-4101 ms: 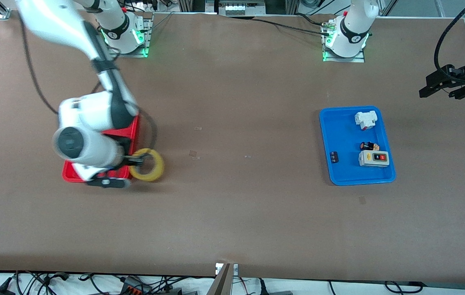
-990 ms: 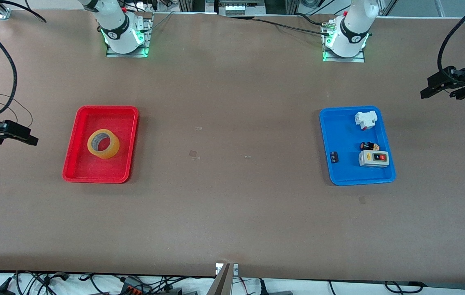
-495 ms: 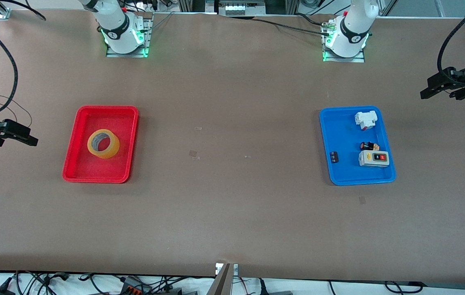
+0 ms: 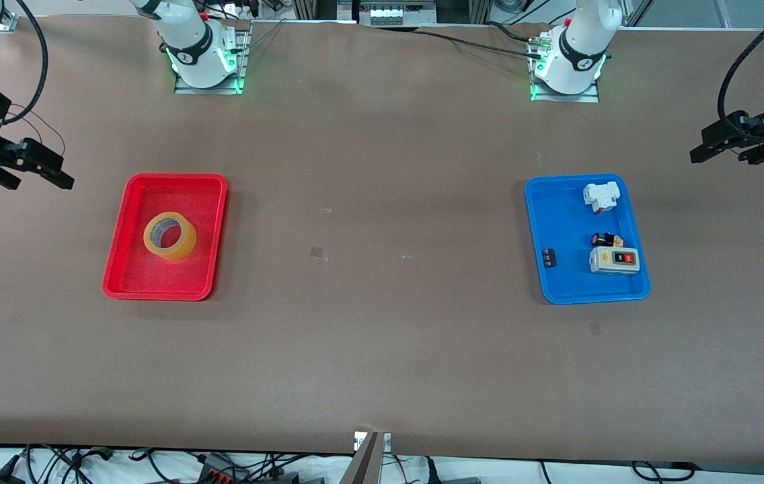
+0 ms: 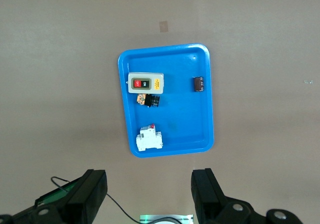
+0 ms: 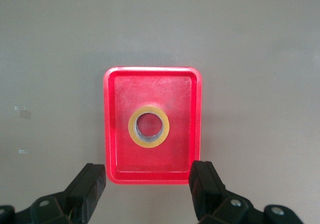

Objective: Place and move tape with both arms

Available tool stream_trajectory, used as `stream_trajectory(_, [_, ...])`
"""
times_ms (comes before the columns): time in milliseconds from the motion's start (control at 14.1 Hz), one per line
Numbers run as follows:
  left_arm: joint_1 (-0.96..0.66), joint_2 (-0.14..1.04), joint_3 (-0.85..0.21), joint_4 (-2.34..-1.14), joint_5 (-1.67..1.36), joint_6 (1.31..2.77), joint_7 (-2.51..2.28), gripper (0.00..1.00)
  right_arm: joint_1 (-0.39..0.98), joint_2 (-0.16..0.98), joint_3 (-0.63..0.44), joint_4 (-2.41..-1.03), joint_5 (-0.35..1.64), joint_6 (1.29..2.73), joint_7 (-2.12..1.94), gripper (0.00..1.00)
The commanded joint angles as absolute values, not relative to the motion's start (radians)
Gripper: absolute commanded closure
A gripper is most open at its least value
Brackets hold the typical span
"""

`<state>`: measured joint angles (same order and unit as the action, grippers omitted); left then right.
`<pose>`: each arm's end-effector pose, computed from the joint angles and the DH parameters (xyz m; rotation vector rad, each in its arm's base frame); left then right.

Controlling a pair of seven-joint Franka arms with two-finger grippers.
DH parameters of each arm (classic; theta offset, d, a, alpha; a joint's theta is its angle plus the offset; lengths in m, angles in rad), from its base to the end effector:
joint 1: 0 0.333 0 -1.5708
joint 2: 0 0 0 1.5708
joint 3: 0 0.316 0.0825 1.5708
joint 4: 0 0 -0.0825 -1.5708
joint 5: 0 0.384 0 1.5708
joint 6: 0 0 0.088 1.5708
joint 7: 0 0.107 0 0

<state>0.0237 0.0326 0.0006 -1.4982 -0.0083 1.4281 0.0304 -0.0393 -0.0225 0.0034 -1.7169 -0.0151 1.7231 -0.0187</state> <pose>0.5496 0.0124 0.6285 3.1264 -0.0107 -0.1603 0.5572 -0.0214 0.5809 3.1254 -0.0236 0.0442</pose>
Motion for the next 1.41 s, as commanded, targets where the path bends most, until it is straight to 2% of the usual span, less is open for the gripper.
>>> stream_trajectory(0, [0.034, 0.034, -0.009, -1.488, -0.015, 1.414, 0.031, 0.00, -0.061, -0.031, 0.020, -1.733, -0.002, 1.727, -0.040, 0.00])
stream_trajectory(495, [0.035, 0.034, -0.009, -1.489, -0.014, 1.414, 0.029, 0.00, -0.061, -0.041, 0.018, -1.735, -0.002, 1.717, -0.041, 0.00])
stream_trajectory(707, [0.035, 0.034, -0.009, -1.489, -0.014, 1.414, 0.029, 0.00, 0.009, -0.041, -0.066, -1.736, 0.000, 1.718, -0.041, 0.00])
stream_trajectory(1343, [0.037, 0.034, -0.009, -1.489, -0.014, 1.414, 0.025, 0.00, 0.009, -0.066, -0.060, -1.738, -0.002, 1.675, -0.040, 0.00])
